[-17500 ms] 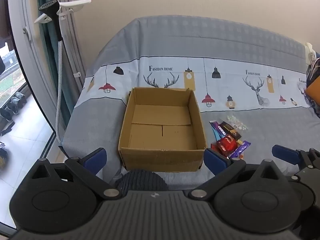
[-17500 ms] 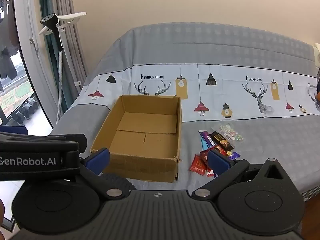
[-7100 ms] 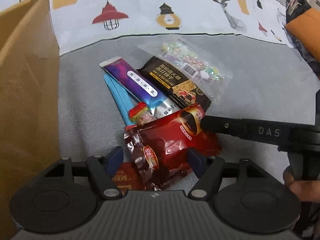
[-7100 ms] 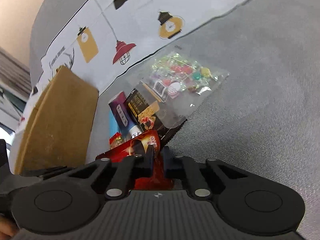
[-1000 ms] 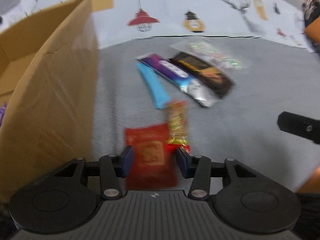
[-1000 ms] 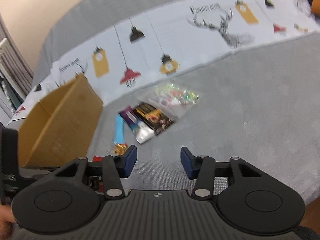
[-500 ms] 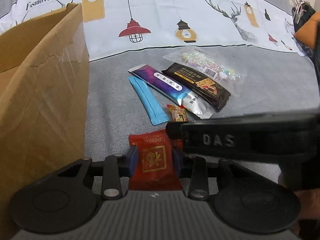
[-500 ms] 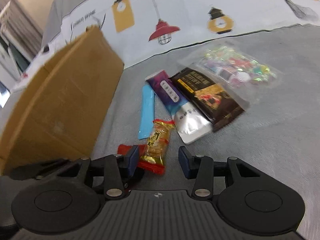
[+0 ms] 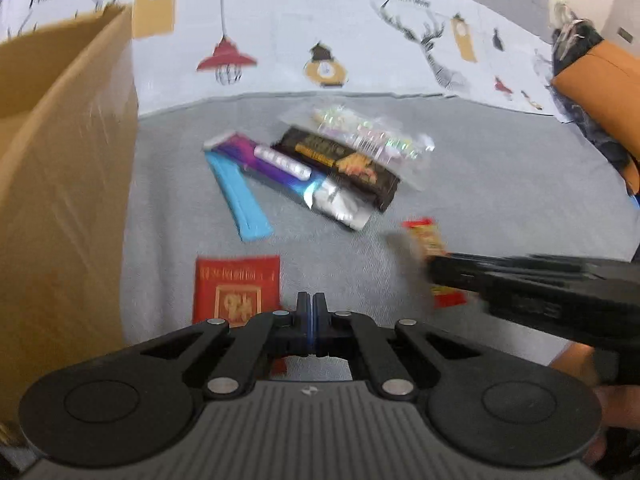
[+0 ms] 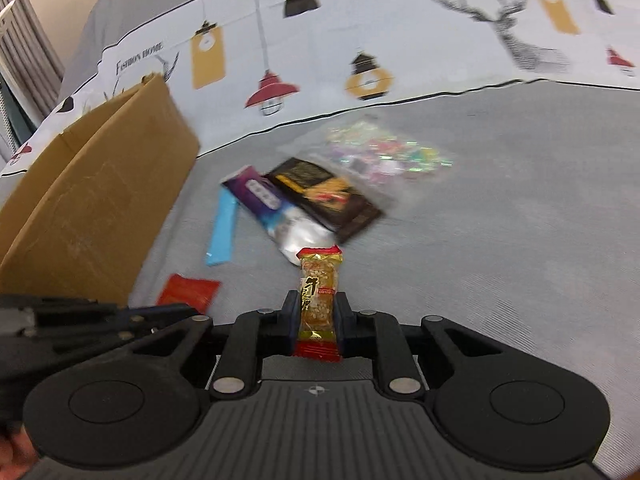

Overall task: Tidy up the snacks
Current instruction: 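Grasp the red square packet with left tool while right tool grasps orange wafer, then carry both packets over the box and lower them inside, then move both open tools back to the remaining snacks on the bed, then grasp the blue ice stick with left tool while right tool grasps purple bar, then carry the blue stick and purple bar over the box and release them, then grasp the dark biscuit packet with left tool while right tool grasps candy bag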

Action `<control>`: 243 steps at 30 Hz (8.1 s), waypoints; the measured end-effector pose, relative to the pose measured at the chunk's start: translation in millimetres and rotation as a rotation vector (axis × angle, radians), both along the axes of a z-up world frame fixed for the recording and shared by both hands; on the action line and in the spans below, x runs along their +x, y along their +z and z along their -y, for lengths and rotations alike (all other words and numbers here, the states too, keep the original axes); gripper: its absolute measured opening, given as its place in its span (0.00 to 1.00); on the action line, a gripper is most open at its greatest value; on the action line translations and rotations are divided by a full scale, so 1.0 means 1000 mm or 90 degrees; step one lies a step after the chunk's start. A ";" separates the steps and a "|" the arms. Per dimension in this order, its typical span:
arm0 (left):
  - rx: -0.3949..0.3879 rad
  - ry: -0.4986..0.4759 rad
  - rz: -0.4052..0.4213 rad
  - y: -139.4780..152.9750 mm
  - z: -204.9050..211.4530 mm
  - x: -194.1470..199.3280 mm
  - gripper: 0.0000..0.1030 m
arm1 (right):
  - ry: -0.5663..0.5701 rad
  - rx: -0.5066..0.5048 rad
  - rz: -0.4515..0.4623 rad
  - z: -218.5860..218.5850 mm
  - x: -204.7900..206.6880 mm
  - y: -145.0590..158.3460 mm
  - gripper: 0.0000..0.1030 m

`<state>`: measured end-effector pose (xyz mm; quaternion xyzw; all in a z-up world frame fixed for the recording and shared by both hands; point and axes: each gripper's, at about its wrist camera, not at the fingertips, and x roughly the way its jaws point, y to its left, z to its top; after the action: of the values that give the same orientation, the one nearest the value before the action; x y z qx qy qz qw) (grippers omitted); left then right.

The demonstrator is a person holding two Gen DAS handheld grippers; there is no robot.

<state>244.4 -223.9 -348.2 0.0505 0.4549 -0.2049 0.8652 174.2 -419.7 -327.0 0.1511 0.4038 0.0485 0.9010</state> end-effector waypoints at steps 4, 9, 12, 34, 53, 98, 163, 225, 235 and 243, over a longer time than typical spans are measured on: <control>0.150 0.018 0.093 -0.004 0.013 -0.008 0.62 | -0.021 -0.014 -0.001 0.012 -0.024 0.000 0.18; 0.190 0.016 0.070 -0.014 0.019 0.000 0.82 | -0.018 -0.007 0.012 0.013 -0.026 0.001 0.18; 0.164 0.034 0.066 -0.022 0.014 0.006 0.83 | -0.014 -0.014 0.013 0.011 -0.020 -0.002 0.18; -0.016 0.012 0.029 0.066 0.011 -0.017 0.41 | -0.065 0.004 0.056 0.013 -0.029 0.036 0.17; -0.171 0.134 0.317 0.239 -0.196 -0.071 0.41 | 0.078 -0.023 0.283 -0.180 -0.057 0.230 0.17; -0.101 -0.001 0.115 0.101 -0.031 -0.028 0.74 | -0.105 0.039 0.143 -0.018 -0.068 0.084 0.66; 0.029 0.002 0.041 -0.029 0.014 0.048 0.24 | 0.129 -0.061 0.013 -0.012 0.045 -0.013 0.59; -0.065 0.213 0.071 0.108 -0.254 0.035 0.22 | 0.190 -0.061 0.041 -0.279 0.059 0.098 0.15; -0.089 0.190 0.146 0.147 -0.211 0.015 0.89 | 0.133 -0.035 0.139 -0.214 0.029 0.125 0.75; -0.099 0.052 0.143 0.138 -0.092 0.012 0.89 | -0.021 -0.032 0.176 -0.073 0.002 0.107 0.70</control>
<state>256.0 -132.4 -210.5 -0.0124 0.3395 -0.1972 0.9196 176.4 -346.3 -219.5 0.1267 0.2746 0.0439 0.9522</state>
